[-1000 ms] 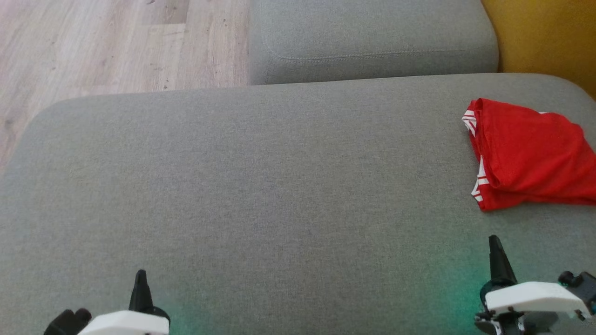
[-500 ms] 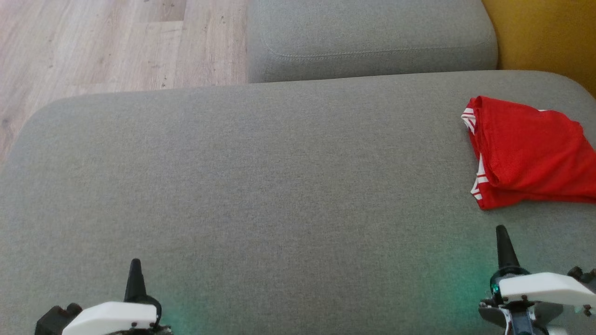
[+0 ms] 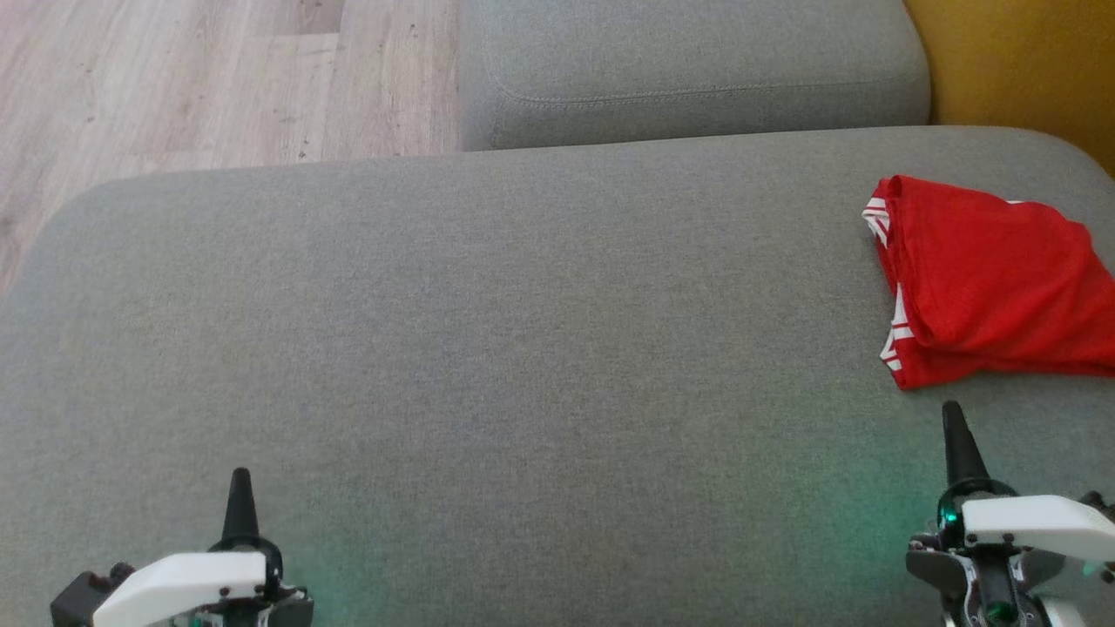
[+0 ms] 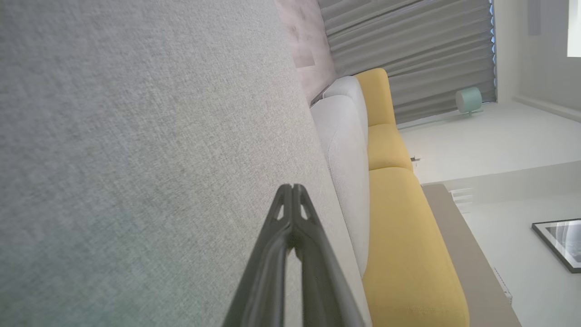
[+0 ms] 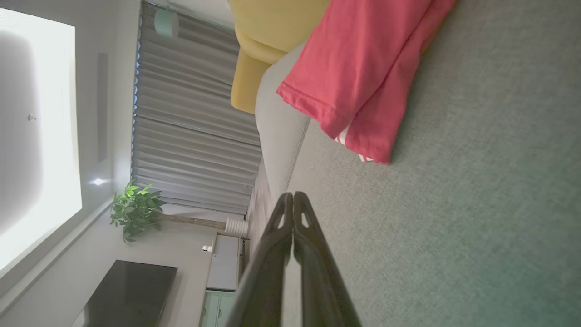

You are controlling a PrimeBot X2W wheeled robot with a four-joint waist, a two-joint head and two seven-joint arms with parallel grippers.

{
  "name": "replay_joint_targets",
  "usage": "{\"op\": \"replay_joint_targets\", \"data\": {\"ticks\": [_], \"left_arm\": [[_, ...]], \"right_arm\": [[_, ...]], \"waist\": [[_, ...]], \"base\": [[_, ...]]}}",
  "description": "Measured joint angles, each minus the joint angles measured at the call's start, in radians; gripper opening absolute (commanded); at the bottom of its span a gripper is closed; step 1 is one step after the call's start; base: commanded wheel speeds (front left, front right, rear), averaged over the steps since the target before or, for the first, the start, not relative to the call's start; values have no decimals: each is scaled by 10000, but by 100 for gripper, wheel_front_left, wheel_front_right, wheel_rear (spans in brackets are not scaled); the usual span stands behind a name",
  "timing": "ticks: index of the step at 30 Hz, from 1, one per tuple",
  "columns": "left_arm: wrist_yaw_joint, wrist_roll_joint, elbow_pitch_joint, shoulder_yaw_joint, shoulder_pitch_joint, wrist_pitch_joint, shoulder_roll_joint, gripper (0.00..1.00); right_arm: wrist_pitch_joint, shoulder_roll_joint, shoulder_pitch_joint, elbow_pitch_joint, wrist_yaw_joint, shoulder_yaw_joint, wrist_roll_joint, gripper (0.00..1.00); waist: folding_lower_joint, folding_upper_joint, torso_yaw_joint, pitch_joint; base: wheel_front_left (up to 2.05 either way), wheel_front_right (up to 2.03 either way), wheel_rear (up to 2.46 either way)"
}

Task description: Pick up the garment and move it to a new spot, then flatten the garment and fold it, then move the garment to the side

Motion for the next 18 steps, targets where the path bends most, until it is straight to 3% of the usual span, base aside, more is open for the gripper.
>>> {"op": "replay_joint_targets", "data": {"ticks": [18], "left_arm": [[-316, -1530, -178, 470, -297, 382, -125, 0]], "right_arm": [[372, 0, -238, -167, 0, -293, 1906, 0]], "waist": [[0, 0, -47, 82]], "base": [[0, 0, 0]]}}
